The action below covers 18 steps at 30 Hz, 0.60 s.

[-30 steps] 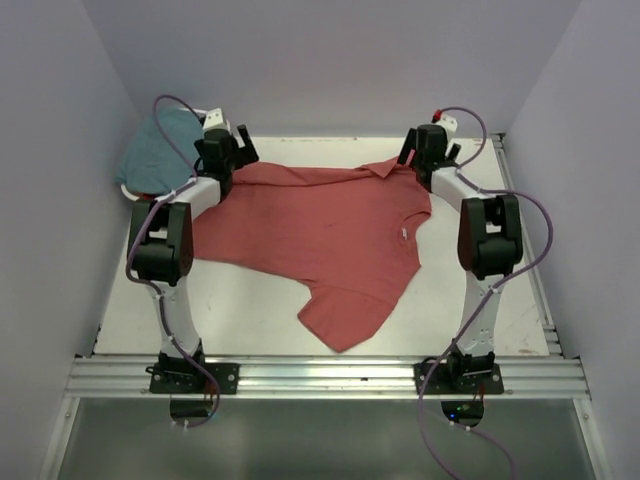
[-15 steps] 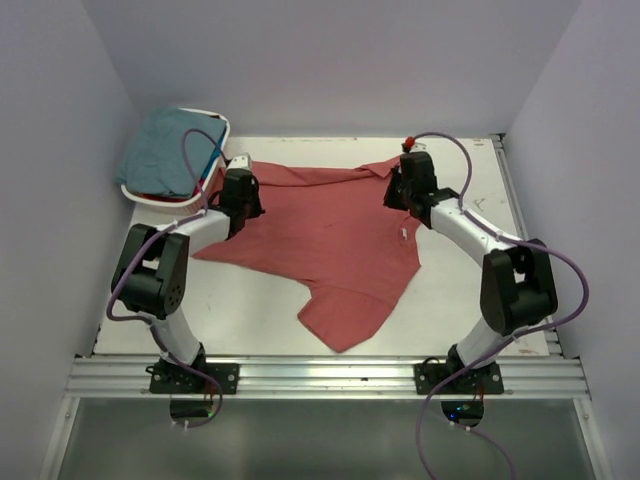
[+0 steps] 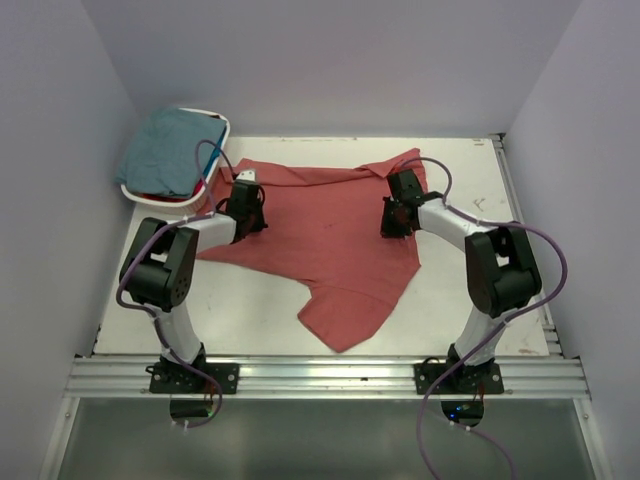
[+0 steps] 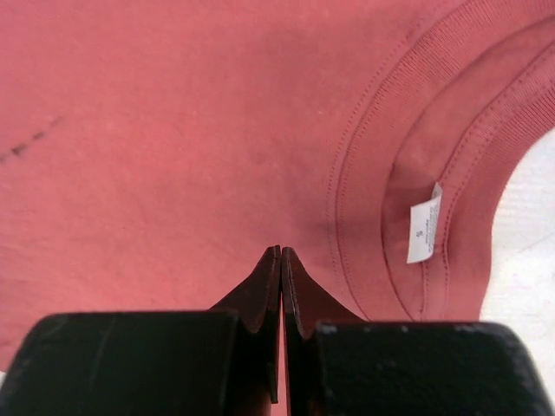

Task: Fold and stack the t-shirts
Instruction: Flatten out the tshirt

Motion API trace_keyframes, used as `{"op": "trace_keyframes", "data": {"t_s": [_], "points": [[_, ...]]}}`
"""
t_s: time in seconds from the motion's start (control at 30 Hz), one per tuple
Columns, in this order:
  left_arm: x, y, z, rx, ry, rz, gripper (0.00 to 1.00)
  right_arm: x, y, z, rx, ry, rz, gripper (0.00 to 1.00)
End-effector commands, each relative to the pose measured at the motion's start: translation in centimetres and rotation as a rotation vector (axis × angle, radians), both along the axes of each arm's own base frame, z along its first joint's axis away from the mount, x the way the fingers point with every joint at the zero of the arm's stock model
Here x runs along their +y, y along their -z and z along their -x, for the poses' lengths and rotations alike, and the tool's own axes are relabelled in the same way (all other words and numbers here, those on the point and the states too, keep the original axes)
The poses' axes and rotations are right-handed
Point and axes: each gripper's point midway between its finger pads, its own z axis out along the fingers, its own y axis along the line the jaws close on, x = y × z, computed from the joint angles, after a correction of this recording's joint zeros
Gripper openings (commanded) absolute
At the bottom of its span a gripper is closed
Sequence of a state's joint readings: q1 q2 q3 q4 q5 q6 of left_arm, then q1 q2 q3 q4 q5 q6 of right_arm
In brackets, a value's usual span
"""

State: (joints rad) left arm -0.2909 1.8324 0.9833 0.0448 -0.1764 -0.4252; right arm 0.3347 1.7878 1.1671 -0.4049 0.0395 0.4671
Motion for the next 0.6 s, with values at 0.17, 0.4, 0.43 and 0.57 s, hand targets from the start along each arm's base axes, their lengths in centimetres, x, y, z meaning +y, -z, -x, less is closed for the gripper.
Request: {"op": "trace_keyframes", "data": {"t_s": [0.17, 0.4, 0.43, 0.57], "points": [[-0.7, 2.3, 4.4, 0.155, 0.029, -0.029, 0.00, -2.2, 1.4, 2.8, 0.136, -0.017, 0.135, 0.00], [-1.7, 4.0, 6.7, 0.230, 0.063, -0.075, 0.00, -3.2, 4.1, 5.1, 0.267, -0.033, 0.188, 0.00], [-1.8, 4.4, 7.0, 0.245, 0.067, -0.073, 0.00, -3.3, 4.5, 5.5, 0.288, -0.034, 0.195, 0.00], [-2.9, 4.8, 8.3, 0.292, 0.109, -0.096, 0.00, -4.3, 5.7, 7.6, 0.379, -0.016, 0.242, 0.00]]}}
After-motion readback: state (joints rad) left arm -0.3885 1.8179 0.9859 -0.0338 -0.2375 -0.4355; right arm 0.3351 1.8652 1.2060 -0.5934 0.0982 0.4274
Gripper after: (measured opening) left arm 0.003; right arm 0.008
